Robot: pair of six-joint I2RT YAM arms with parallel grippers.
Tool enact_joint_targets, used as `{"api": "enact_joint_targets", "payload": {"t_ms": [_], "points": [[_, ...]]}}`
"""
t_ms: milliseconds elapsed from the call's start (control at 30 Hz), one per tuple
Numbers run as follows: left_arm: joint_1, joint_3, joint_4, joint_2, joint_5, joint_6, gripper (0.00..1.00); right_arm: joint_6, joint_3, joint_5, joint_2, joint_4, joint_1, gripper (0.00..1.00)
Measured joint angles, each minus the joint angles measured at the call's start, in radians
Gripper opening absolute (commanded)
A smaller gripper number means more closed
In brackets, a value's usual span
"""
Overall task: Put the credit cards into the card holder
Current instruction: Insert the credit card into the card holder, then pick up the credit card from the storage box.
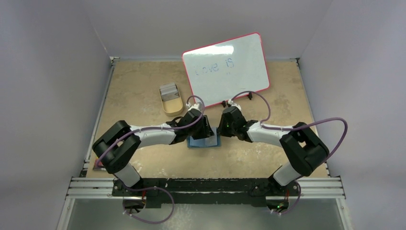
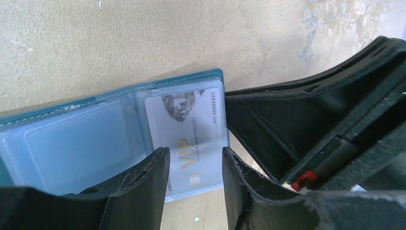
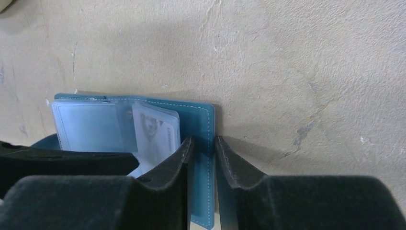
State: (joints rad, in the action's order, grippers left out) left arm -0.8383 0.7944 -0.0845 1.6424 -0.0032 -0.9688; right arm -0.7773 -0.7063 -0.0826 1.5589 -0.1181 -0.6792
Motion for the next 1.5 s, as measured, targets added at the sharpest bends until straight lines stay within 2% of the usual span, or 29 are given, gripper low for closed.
{"api": "enact_joint_targets", "payload": {"t_ms": [100,167,333,533,833,1100,1500], "points": [[0.002,0.005,0.037,-0.033,-0.012,0.018,0.44,0.001,0.000,-0.002,0.000,0.004,0.000,0.24],[0.008,0.024,0.085,-0.055,-0.026,0.047,0.48,0.001,0.000,-0.003,0.000,0.008,0.000,0.25],[0.066,0.084,0.203,-0.121,-0.051,0.175,0.54,0.006,0.000,-0.009,-0.023,0.037,0.000,0.28],[0.200,0.267,0.414,-0.147,-0.116,0.441,0.54,0.019,0.001,-0.029,-0.147,0.091,0.000,0.37],[0.423,0.451,0.604,-0.096,-0.162,0.828,0.59,0.064,0.001,-0.035,-0.287,0.113,0.000,0.38],[0.465,0.562,0.625,0.101,-0.110,1.129,0.59,0.098,0.000,0.000,-0.332,0.115,0.000,0.38],[0.491,0.595,0.577,0.224,-0.141,1.402,0.58,0.093,0.002,0.063,-0.372,0.111,-0.002,0.37]]}}
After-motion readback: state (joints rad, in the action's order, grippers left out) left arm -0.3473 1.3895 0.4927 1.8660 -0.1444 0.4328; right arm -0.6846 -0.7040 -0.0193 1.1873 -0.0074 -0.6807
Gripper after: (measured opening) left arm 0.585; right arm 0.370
